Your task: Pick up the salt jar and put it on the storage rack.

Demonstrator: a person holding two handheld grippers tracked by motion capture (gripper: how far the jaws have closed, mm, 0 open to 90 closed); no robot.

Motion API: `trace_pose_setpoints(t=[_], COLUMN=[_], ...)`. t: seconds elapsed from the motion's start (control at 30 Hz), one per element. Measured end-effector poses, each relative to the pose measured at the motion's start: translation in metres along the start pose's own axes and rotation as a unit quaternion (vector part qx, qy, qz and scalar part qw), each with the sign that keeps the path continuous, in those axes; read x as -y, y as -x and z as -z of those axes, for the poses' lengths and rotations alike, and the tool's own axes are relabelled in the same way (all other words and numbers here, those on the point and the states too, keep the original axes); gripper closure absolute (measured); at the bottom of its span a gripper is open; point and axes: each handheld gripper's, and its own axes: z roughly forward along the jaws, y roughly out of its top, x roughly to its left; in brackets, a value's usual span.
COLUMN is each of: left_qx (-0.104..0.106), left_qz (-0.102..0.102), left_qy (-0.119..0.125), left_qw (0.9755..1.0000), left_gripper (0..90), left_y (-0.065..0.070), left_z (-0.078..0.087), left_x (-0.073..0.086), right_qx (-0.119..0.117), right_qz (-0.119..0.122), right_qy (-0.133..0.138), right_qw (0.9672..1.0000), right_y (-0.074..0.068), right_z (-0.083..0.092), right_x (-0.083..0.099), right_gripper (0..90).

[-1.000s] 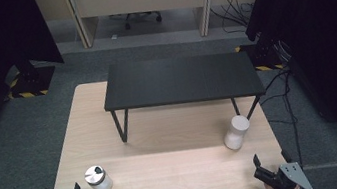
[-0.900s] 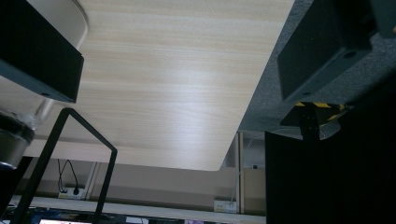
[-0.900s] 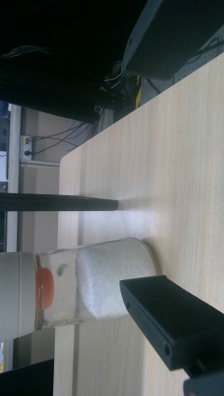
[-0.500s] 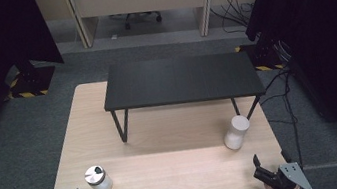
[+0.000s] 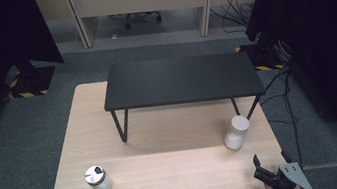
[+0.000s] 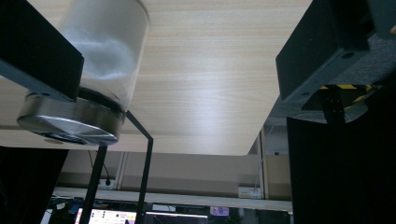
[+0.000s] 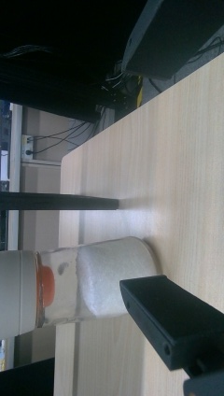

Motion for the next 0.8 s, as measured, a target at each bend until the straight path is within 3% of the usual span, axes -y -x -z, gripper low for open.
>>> trace_pose_setpoints(t=[0.37, 0.8], left_qx=[0.028, 0.047], left_qz=[-0.001, -0.02], left_qy=[-0.009, -0.017], left_qw=[0.9996, 0.9986], left_gripper=[1.4, 0.4], left_y=[0.007, 0.018], left_z=[-0.005, -0.014], left_x=[-0.004, -0.01], right_qx=[-0.001, -0.002], right_qz=[-0.001, -0.001], right_qy=[0.002, 0.004], right_qw=[1.0, 1.0], right_y=[0.001, 0.001], right_z=[0.0, 0.001], right_x=[0.001, 0.001], right_gripper=[0.2, 0.2])
